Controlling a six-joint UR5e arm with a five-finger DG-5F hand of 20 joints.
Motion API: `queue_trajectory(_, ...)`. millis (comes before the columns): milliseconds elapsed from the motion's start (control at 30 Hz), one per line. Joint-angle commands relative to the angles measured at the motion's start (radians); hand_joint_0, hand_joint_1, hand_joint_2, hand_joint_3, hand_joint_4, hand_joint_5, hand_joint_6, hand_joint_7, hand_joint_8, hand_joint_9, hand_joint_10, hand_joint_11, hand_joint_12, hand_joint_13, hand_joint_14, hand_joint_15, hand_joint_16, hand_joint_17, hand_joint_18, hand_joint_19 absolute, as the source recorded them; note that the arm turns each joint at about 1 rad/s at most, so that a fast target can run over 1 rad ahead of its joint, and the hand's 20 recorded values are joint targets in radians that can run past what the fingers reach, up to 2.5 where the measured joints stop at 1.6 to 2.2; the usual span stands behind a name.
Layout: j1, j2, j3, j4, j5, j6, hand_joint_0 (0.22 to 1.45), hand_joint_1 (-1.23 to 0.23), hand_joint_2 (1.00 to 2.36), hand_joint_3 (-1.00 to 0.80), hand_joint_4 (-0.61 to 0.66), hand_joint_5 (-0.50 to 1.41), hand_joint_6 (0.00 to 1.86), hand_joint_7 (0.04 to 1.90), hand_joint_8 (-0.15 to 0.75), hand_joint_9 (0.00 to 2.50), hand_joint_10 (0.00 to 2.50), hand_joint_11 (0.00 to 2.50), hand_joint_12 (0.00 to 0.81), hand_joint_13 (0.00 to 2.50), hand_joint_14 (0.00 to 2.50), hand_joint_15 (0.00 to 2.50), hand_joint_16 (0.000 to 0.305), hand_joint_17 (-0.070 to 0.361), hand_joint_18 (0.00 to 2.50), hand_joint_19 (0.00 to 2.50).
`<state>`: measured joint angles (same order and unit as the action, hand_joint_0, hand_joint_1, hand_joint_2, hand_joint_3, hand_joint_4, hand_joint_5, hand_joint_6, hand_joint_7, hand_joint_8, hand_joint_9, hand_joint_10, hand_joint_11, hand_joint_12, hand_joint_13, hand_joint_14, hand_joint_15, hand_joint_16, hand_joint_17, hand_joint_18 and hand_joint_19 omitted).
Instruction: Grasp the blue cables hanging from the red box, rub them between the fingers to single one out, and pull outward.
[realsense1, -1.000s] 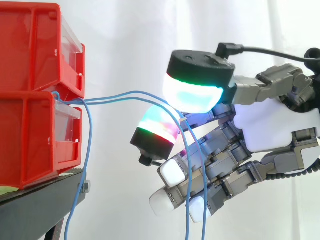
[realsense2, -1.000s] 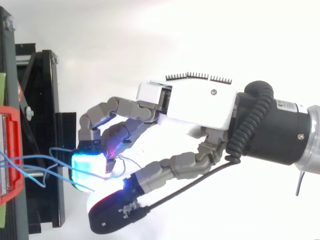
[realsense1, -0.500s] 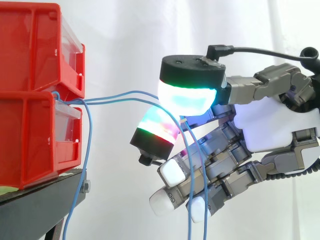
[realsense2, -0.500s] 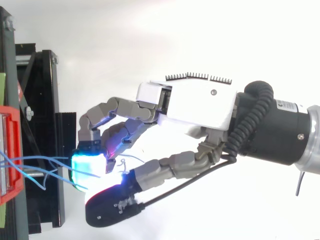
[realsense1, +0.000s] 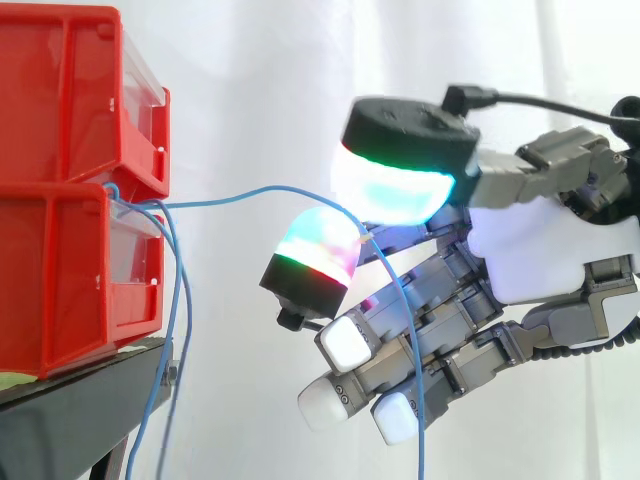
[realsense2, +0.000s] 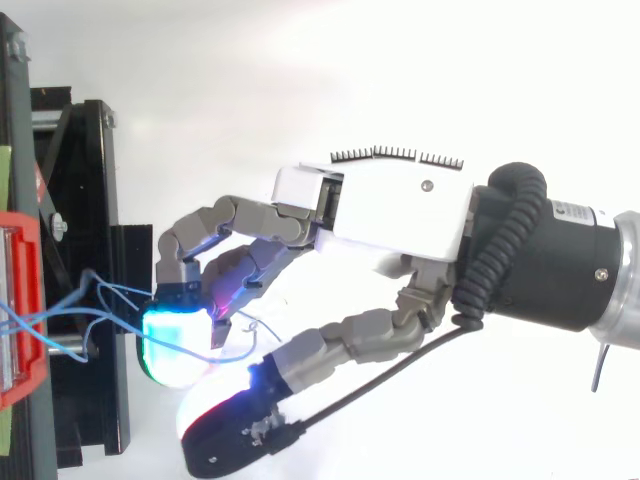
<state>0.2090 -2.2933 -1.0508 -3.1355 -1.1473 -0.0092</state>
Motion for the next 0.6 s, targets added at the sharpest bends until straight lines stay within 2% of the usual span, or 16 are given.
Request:
queue_trajectory(0,0.000,0.000,0.000,0.000,0.001,0.000,0.44,-0.66,1.00,-0.50,0.23,-0.16,0.83,1.09,0.375,0.81,0.01,0.52,0.410,0.72,0.01,0.44,0.058,0.130,0.63,0.59)
queue_trajectory(133,0.000,0.000,0.000,-0.001,0.003,0.000,0.50,-0.56,1.00,-0.50,0.20,-0.15,0.80,1.13,0.359,0.82,0.01,0.52,0.388,0.71,0.01,0.45,0.053,0.119,0.59,0.64)
queue_trajectory(567,0.000,0.000,0.002,-0.001,0.003,0.000,0.57,-0.58,1.01,-0.28,0.17,-0.15,0.77,1.15,0.346,0.82,0.01,0.52,0.374,0.70,0.02,0.47,0.049,0.110,0.55,0.67)
